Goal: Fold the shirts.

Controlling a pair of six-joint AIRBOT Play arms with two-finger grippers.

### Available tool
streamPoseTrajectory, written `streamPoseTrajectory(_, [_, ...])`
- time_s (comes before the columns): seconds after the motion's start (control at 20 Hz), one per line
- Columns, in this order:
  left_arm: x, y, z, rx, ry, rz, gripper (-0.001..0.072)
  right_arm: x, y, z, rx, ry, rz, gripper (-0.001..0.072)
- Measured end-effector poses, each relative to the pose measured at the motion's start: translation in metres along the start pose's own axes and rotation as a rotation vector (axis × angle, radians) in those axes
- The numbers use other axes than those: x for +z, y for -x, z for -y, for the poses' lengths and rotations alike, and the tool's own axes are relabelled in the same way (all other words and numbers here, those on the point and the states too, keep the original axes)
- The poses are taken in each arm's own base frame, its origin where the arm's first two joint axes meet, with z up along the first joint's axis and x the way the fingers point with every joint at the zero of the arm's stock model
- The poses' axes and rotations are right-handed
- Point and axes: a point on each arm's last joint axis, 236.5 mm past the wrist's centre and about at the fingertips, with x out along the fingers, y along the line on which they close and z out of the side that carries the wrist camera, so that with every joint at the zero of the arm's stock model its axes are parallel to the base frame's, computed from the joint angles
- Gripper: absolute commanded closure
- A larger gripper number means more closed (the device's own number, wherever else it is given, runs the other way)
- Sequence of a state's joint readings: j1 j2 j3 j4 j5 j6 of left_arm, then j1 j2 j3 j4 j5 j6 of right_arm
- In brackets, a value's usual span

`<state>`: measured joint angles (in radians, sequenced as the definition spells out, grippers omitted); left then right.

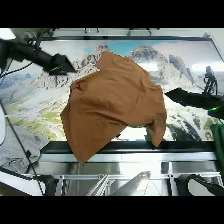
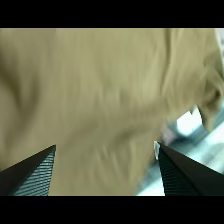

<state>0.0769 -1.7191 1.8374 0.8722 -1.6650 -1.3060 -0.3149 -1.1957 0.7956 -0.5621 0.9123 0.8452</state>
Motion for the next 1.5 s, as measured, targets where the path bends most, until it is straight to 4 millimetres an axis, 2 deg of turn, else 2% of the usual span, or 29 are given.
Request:
streamPoseTrajectory(0.15, [-0.07,-0.01,-0.008,-0.048,0.18,-0.132,0.0006,-0.01,-0.002,0.041,-0.05,-0.048,-0.093,0.0072])
streamPoseTrajectory(0.3, [-0.155,-0.037,-0.003,-0.101,0.342,-0.267,0.0006,-0.033,-0.012,0.069,-0.057,-0.123,-0.199,0.0073])
streamPoseTrajectory(0.45, [-0.234,-0.075,0.005,-0.125,0.474,-0.361,0.0006,-0.058,-0.026,0.079,-0.041,-0.172,-0.291,0.0073])
streamPoseTrajectory(0.55, [-0.277,-0.099,0.007,-0.114,0.531,-0.391,0.0006,-0.067,-0.032,0.079,-0.029,-0.186,-0.325,0.0073])
streamPoseTrajectory(0.7, [-0.32,-0.126,0.007,-0.075,0.563,-0.407,0.0007,-0.071,-0.036,0.078,-0.016,-0.197,-0.342,0.0073])
streamPoseTrajectory(0.85, [-0.332,-0.147,-0.001,-0.022,0.558,-0.378,0.0008,-0.073,-0.038,0.078,-0.013,-0.2,-0.348,0.0073])
streamPoseTrajectory(1.0, [-0.325,-0.159,-0.002,-0.013,0.562,-0.382,0.0011,-0.074,-0.038,0.079,-0.017,-0.198,-0.353,0.0073])
streamPoseTrajectory(1.05, [-0.322,-0.162,-0.001,-0.014,0.556,-0.398,0.0091,-0.074,-0.039,0.079,-0.017,-0.198,-0.354,0.0073])
streamPoseTrajectory(1.1, [-0.319,-0.165,-0.002,-0.013,0.541,-0.421,0.0203,-0.074,-0.039,0.08,-0.018,-0.198,-0.353,0.0073])
streamPoseTrajectory(1.15, [-0.314,-0.167,-0.004,-0.006,0.523,-0.438,0.0345,-0.075,-0.039,0.08,-0.018,-0.199,-0.354,0.0074])
streamPoseTrajectory(1.2, [-0.307,-0.171,-0.008,0.001,0.505,-0.445,0.0546,-0.075,-0.04,0.08,-0.018,-0.2,-0.356,0.0075])
streamPoseTrajectory(1.25, [-0.291,-0.177,-0.016,0.017,0.485,-0.409,0.0706,-0.076,-0.041,0.081,-0.018,-0.203,-0.359,0.009])
streamPoseTrajectory(1.3, [-0.277,-0.182,-0.02,0.02,0.47,-0.387,0.0696,-0.077,-0.042,0.081,-0.016,-0.209,-0.362,0.0211])
streamPoseTrajectory(1.35, [-0.269,-0.185,-0.021,0.018,0.462,-0.388,0.0695,-0.079,-0.045,0.082,-0.014,-0.218,-0.365,0.0272])
streamPoseTrajectory(1.5, [-0.251,-0.188,-0.024,0.011,0.432,-0.395,0.0692,-0.089,-0.056,0.073,0.028,-0.251,-0.397,0.0277])
